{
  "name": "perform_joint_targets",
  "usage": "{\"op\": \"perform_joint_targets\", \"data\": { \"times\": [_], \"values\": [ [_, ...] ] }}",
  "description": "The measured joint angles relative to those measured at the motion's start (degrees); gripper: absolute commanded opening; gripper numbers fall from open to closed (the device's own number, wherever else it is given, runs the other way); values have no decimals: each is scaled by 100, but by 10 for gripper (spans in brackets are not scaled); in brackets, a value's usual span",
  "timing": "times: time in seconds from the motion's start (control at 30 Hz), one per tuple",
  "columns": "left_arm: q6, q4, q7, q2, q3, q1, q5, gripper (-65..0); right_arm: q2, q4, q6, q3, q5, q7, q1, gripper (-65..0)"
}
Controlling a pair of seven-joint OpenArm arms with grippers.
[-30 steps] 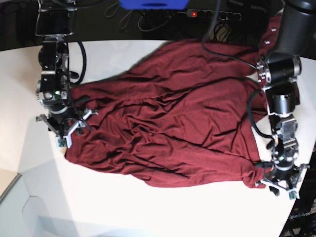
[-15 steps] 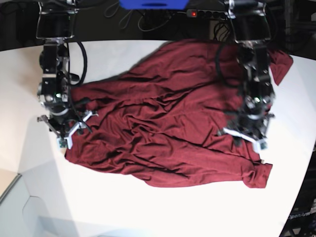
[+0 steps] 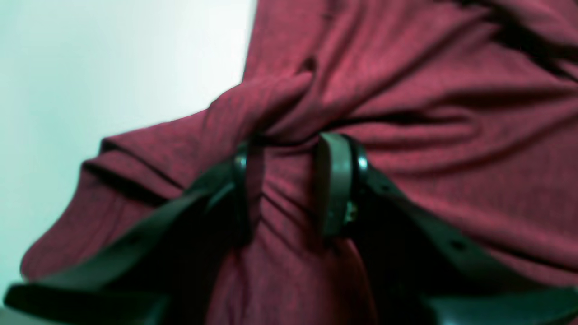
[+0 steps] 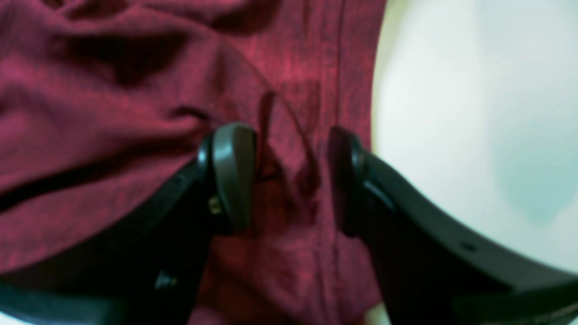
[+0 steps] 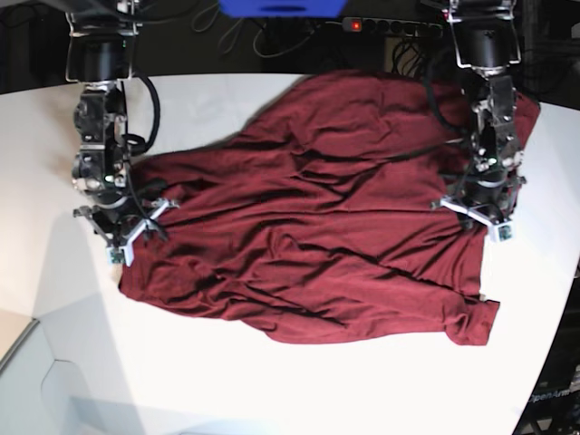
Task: Layout the t-shirt on the table in an organized manner, then fold the t-shirt properly
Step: 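Grasp the shirt edges with both grippers and pull them apart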
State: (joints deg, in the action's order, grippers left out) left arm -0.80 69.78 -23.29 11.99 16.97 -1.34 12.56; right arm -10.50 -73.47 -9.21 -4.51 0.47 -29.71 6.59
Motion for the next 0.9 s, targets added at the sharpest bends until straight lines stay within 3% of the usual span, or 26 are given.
{"op": "perform_joint_targets", "data": {
  "times": [0.13,0.27,0.43,0.57,0.67,0.8,0.9],
  "values": [
    [-26,0,-7,55,212,68,39,-451,-92,-48,2,-31,-7,111,-129,-378],
    [13,214,-223,39,334,92,13,-451,-74,-459,0,-24,-37,-151,-262,-379],
    [66,1088,-273,42,352,149,-4,-451,-44,-1725,4,-7,-68,-190,-634,-376],
    [50,1661,-160,24,348,48,13,-451,122,-1996,4,7,-44,-109,-385,-376],
    [118,1434,-168,-146,173,-144,-118,-451,262,-1416,-4,50,-15,-131,118,-376],
    [-46,516,-195,-407,-48,-398,-15,-451,273,-238,-2,435,-72,-87,874,-376],
    [39,149,-197,-367,9,-334,-57,-451,254,835,-4,706,-48,-17,1445,-376]
  ]
}}
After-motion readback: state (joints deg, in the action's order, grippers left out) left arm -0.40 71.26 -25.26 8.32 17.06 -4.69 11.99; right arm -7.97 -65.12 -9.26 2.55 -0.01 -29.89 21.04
